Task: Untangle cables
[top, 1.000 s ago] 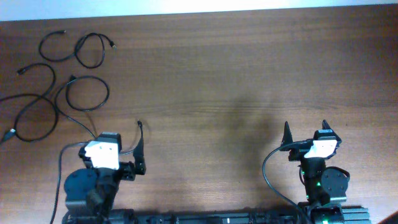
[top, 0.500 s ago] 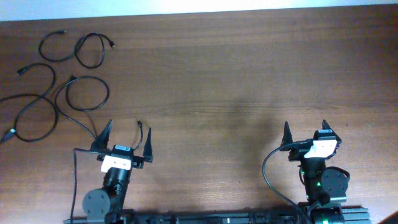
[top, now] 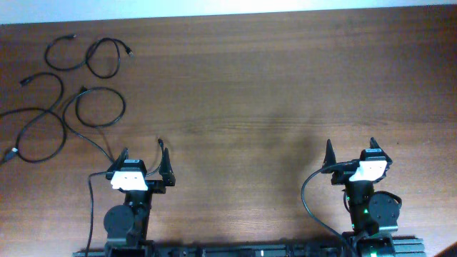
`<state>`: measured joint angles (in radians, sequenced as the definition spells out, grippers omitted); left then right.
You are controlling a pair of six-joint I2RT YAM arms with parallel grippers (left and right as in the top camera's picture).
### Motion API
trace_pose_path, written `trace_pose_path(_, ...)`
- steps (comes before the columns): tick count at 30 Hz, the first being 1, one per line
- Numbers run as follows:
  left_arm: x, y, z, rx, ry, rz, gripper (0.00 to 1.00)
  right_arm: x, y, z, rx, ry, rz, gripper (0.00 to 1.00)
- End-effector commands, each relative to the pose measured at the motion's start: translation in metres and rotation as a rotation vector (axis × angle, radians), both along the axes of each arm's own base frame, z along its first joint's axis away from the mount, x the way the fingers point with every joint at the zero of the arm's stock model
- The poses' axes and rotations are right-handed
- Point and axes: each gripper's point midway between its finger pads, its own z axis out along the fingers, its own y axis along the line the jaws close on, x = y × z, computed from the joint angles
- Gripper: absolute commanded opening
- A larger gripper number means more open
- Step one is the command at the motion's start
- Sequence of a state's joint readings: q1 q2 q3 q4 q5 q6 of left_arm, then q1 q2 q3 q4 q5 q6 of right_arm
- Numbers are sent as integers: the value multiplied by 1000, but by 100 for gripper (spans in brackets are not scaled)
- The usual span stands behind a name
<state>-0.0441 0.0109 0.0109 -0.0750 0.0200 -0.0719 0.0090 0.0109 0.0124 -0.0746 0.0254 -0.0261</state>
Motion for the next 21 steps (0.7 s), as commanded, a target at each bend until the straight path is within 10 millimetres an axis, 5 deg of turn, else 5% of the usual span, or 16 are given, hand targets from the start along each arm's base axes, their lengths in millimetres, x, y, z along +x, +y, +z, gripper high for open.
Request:
trace_pose_path(1, 0, 4, -2, 96, 1, 15, 99, 0, 0, -3, 4, 6, -1, 98)
trace_pose_path(21, 0, 11, -2, 73, 4, 53, 99, 0, 0, -3, 4, 6, -1, 98)
